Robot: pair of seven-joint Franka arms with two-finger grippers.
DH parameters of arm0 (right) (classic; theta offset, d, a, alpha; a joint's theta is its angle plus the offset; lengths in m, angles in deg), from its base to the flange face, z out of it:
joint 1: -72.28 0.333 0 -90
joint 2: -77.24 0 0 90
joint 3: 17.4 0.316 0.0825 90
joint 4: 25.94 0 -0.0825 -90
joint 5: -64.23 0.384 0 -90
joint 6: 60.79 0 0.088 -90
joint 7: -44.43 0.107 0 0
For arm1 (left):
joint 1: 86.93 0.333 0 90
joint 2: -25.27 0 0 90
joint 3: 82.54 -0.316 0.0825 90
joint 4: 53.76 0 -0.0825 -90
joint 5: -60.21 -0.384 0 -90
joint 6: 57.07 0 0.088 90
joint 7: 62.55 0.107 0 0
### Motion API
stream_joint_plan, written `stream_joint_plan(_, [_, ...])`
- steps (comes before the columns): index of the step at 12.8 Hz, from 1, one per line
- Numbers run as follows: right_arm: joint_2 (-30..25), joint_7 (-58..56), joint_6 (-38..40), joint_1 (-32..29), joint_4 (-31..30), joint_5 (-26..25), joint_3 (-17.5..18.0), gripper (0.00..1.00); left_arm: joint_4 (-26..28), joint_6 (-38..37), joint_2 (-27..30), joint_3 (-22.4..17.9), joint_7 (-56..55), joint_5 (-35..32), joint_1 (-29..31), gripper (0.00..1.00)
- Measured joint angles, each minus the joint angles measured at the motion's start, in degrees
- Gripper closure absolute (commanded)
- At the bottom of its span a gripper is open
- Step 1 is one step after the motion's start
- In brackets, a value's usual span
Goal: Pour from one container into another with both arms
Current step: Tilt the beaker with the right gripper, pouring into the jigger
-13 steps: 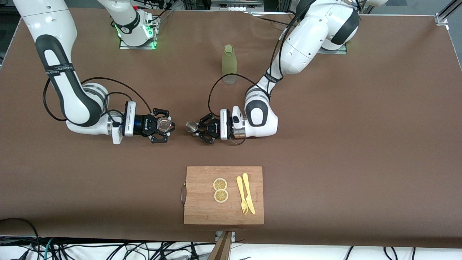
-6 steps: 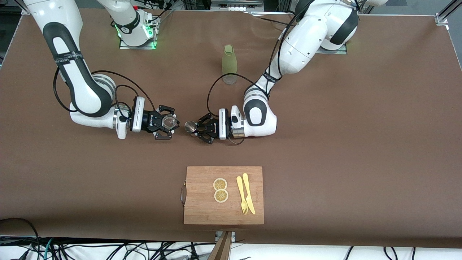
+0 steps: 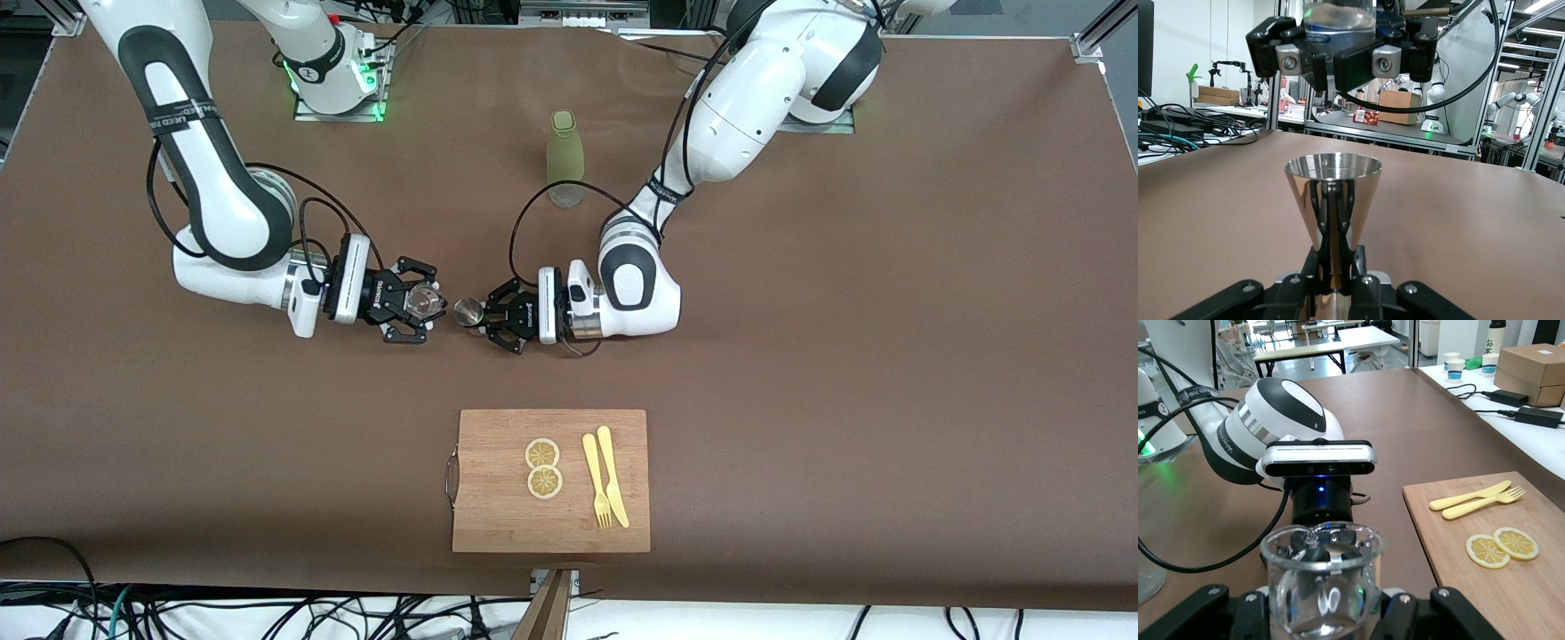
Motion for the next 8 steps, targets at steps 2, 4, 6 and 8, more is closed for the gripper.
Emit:
stream_joint_plan(2, [-0.48, 0.07, -2.50, 0.59, -0.29, -1.24, 0.01, 0.86, -0.02, 0.04, -0.06, 0.00, 0.00, 0.00, 0.00, 1.00])
stream_joint_plan(4, [-0.79, 0.13, -3.98, 1.04, -0.55, -2.43, 0.02, 0.86, -0.03, 0.08, -0.15, 0.00, 0.00, 0.00, -0.01, 1.00])
stream_joint_plan(6, [-1.28, 0.13, -5.97, 1.70, -1.22, -2.58, 0.04, 0.86, -0.05, 0.09, -0.24, -0.04, 0.00, 0.00, -0.01, 1.00])
stream_joint_plan(8, [-1.94, 0.13, -7.63, 2.56, -1.90, -2.60, 0.05, 0.86, -0.07, 0.10, -0.30, -0.08, 0.00, 0.00, -0.01, 1.00])
